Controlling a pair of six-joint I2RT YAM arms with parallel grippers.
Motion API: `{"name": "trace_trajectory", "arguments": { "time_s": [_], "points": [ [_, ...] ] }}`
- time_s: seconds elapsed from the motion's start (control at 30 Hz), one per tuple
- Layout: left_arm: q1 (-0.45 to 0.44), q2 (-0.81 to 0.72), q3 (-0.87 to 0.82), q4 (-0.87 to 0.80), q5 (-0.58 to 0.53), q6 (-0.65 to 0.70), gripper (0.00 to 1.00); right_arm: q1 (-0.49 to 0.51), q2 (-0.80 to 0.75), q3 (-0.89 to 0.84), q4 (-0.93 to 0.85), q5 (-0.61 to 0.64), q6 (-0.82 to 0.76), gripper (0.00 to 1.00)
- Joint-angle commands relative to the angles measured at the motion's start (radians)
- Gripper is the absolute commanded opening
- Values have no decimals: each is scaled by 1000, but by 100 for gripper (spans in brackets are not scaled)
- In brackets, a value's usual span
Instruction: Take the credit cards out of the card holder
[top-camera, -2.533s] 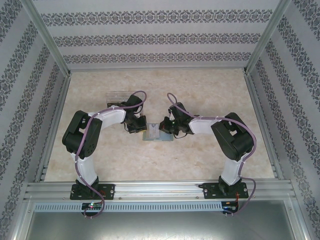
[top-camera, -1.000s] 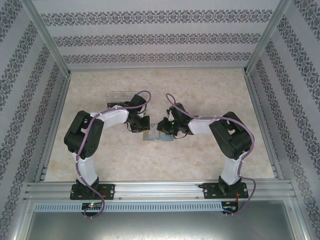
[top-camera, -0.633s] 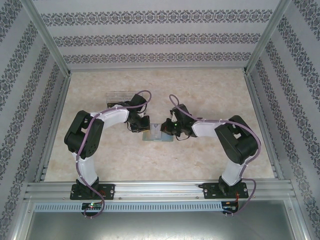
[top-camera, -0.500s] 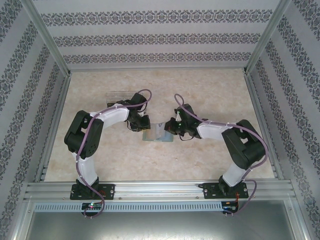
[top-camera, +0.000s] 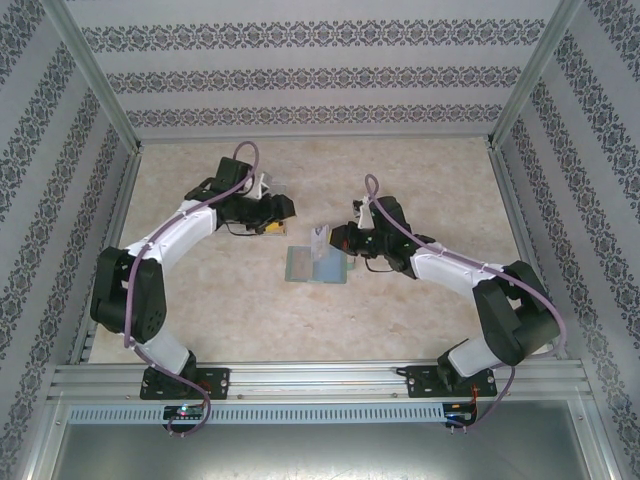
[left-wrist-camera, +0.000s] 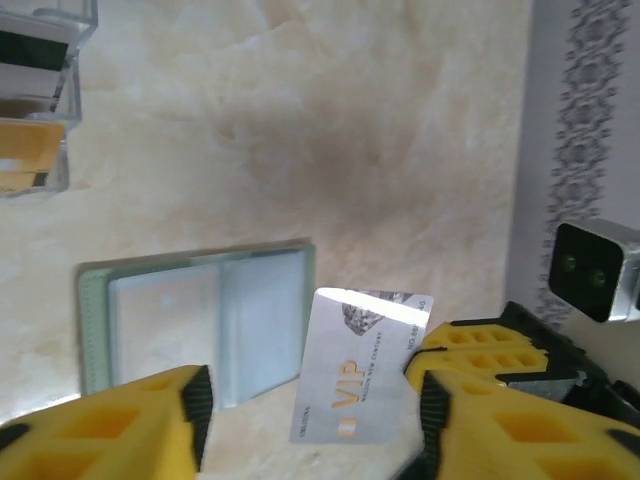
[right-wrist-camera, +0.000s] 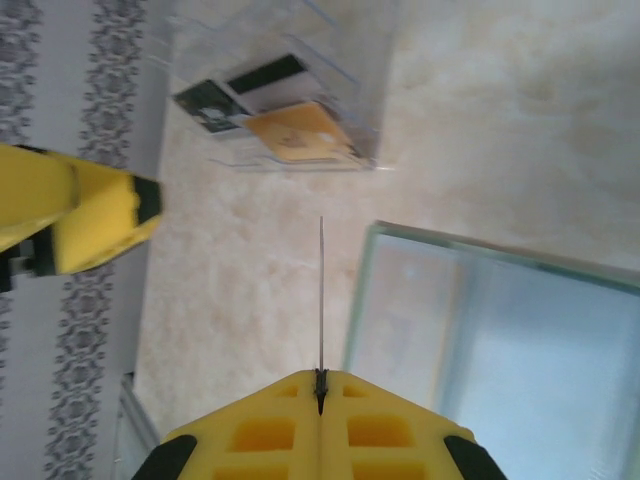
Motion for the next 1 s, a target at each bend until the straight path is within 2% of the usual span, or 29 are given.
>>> {"name": "trace_trajectory", "arguments": {
  "time_s": [0.0, 0.07, 0.2, 0.4, 0.47, 0.57, 0.63, 0.7, 0.87, 0.97],
  "points": [
    [16, -15, -53, 138, 200, -58, 66, -12, -1, 40, 145, -98, 68, 0],
    [18, -13, -79, 214, 258, -95, 71, -17, 4, 43, 206, -127, 112, 0],
    [18, -4, -111, 324, 329, -153, 75, -23, 14, 50, 301, -171, 184, 0],
    [18, -17, -134, 511, 412, -282, 71, -34, 29, 53, 383, -204, 269, 0],
    [18, -22, -136, 556, 427, -317, 62, -35, 35, 54, 394, -208, 283, 0],
    [18, -31, -138, 599, 435, -351, 41, -38, 39, 56, 408, -210, 298, 0],
    [18, -35, -139, 601, 429, -359, 24, -40, 41, 54, 413, -211, 308, 0],
    [18, -39, -140, 607, 417, -360, 1, -38, 45, 54, 418, -214, 322, 3],
    [18, -62, -145, 633, 339, -399, 0, -1, 70, 50, 478, -211, 400, 27],
    [18, -84, -170, 682, 279, -455, 0, 20, 79, 34, 552, -182, 451, 30]
  ]
}}
